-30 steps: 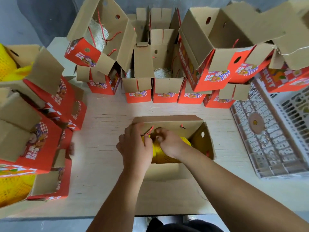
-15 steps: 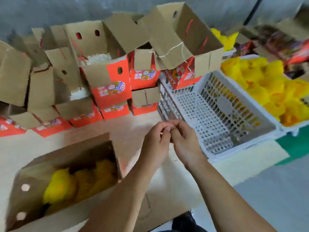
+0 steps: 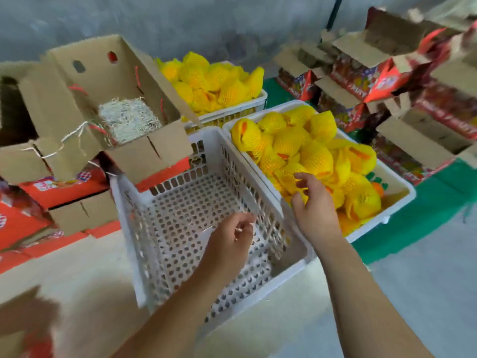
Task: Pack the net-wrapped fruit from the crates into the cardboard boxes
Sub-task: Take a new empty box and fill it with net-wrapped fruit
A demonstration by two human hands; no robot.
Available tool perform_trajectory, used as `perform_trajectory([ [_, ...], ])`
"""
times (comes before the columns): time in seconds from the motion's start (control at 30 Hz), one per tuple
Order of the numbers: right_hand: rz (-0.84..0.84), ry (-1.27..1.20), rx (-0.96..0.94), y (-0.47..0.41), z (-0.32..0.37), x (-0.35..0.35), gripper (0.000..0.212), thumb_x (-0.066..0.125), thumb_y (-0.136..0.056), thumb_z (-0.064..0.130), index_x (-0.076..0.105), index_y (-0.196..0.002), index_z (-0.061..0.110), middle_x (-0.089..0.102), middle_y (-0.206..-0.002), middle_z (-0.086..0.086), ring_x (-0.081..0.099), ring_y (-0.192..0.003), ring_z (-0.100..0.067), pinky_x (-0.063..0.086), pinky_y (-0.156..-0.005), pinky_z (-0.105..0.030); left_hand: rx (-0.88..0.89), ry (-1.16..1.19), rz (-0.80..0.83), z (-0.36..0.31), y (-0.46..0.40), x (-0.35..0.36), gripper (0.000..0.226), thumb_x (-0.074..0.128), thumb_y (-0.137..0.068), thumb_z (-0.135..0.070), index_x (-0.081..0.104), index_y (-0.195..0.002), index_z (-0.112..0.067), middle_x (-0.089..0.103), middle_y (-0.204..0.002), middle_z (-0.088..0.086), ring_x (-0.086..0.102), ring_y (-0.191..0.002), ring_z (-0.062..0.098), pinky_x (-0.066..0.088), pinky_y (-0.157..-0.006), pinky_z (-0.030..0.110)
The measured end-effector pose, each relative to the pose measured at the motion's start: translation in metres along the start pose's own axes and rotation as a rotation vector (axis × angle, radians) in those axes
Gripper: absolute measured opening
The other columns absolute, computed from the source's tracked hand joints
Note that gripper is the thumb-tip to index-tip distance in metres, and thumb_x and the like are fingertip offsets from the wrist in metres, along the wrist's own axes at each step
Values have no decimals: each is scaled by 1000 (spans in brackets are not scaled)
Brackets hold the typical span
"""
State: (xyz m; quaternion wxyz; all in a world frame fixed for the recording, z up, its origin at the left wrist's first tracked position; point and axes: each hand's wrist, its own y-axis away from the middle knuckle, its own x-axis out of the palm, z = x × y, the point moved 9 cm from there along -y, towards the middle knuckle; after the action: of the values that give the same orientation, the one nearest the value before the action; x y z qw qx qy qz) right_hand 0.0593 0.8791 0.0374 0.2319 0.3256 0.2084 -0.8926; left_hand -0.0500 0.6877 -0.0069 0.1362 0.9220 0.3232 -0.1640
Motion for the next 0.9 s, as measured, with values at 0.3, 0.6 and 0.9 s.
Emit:
perform_trajectory([
  [0.3, 67, 377, 151, -52, -54, 51, 72, 76, -73, 32, 39, -133, 22, 34, -125, -13, 38, -119, -40, 37, -101, -53, -130, 44, -4, -7, -23, 29, 15, 56, -103, -33, 66, -109, -43, 62, -102, -39, 55, -97, -21, 42, -70, -3],
  [0.6, 23, 432, 134, -51, -65, 44, 84, 86, -72, 47, 44, -141, 21, 39, -123, -13, 40, -115, -38, 38, -96, -49, -139, 93, 12, -34, -46, 44, 19, 56, -102, -29, 66, -111, -43, 69, -95, -12, 59, -70, -6, 49, -61, 7],
  [0.9, 194, -716, -51, -27, -13, 17, 61, 88, -79, 37, 59, -126, 12, 69, -117, -7, 66, -108, -17, 53, -88, -35, -28, 406, -86, -71, -58, 42, 46, 67, -95, -52, 52, -138, -41, 65, -125, -23, 61, -113, -11, 51, -84, 10],
])
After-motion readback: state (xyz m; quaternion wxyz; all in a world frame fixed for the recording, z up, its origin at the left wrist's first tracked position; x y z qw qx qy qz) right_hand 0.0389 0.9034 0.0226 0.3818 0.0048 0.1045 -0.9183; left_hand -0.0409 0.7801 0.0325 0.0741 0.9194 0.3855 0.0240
